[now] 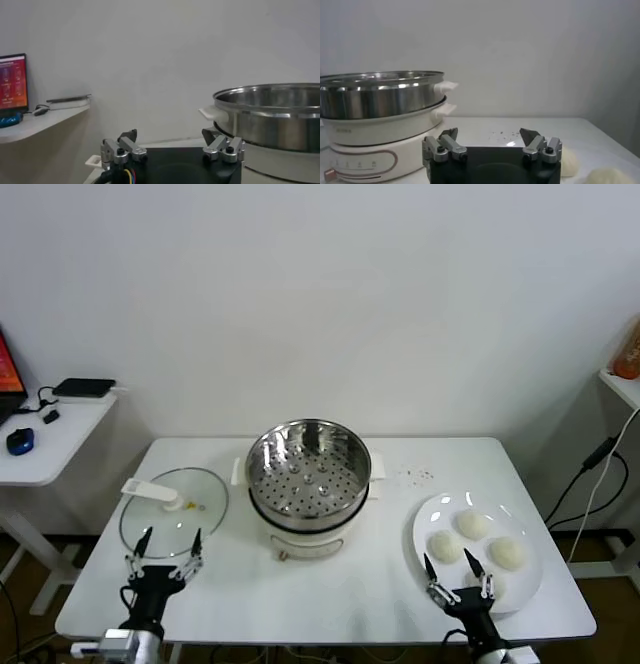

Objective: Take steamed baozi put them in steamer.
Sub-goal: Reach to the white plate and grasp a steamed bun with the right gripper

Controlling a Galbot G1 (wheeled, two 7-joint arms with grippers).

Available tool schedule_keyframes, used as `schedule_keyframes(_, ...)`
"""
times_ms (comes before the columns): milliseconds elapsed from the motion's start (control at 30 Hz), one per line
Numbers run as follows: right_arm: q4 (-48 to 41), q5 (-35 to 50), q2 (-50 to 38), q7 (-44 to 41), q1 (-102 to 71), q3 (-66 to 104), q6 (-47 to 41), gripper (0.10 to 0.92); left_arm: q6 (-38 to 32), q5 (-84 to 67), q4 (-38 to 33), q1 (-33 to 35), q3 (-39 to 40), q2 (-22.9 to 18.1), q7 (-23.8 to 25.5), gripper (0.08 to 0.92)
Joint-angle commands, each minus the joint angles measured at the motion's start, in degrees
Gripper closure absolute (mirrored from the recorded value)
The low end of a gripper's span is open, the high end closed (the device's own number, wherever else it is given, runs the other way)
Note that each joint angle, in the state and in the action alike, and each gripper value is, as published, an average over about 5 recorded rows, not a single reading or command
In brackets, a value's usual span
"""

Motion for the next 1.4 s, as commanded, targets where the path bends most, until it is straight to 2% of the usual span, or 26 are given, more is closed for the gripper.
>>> schedule_keyframes(33, -0.1, 0.7, 0.2, 0.0, -0.1, 0.0, 0.3, 0.203, -0.1, 0.1, 0.1, 0.0, 0.0, 0.3, 0.2, 0.177)
schedule_keyframes(200, 0.5, -0.8, -2.6, -2.0, 1.9, 3.0, -2.4, 0.203, -0.8, 0.5, 0.0, -0.2, -0.3, 1.3, 0.9, 0.177)
schedule_keyframes(533, 1.7, 1.1, -15.5, -5.6, 15.3, 5.6, -20.9, 0.203, -2.2, 1.9, 0.3, -0.5, 0.7, 0.8, 1.4, 0.177)
schedule_keyframes(733, -0.9, 0.9, -24.1, -12.2, 22.7, 1.5, -28.5, 0.203, -3.0, 2.6, 1.7, -1.8, 1.4, -0.2, -0.3, 0.177)
schedule_keyframes(1133, -8.6, -0.7, -41.9, -35.9, 40.1, -11.2, -33.5, 0.203, -3.9, 2.6, 2.5, -2.5, 2.7, -1.8, -1.2, 0.177)
schedule_keyframes(1400, -17.8, -2.4, -45.3, -51.4, 66.1, -33.1, -30.2, 0.203, -4.2, 2.6, 3.2, -2.7, 3.1, -2.1, -1.4, 0.177)
